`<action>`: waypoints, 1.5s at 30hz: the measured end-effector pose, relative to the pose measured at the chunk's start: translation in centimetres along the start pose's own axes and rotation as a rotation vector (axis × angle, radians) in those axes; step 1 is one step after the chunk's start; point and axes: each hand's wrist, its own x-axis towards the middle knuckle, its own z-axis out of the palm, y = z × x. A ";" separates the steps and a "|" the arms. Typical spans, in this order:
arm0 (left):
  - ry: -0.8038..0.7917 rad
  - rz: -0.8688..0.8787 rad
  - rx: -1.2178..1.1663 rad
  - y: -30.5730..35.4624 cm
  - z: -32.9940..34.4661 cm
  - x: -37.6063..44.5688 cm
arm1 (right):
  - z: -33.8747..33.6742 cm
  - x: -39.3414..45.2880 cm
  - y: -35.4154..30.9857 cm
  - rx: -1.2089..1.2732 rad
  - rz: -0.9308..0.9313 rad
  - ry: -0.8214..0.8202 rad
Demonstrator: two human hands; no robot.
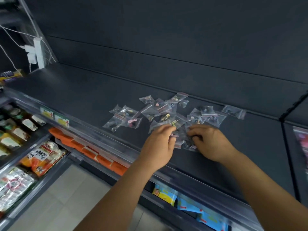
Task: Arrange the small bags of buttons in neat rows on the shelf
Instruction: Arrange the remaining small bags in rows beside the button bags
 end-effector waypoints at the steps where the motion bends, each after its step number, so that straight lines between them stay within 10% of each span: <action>1: 0.009 0.003 0.027 -0.3 -0.3 0.1 | 0.2 -0.1 -0.2 0.010 0.011 0.021; 29: 0.053 -0.203 -0.065 -3.9 -2.0 2.7 | 3.1 6.4 -4.2 0.320 0.559 0.248; 45: 0.088 -0.264 -0.330 -2.6 -3.5 2.3 | 1.0 3.3 -5.2 0.537 0.433 0.431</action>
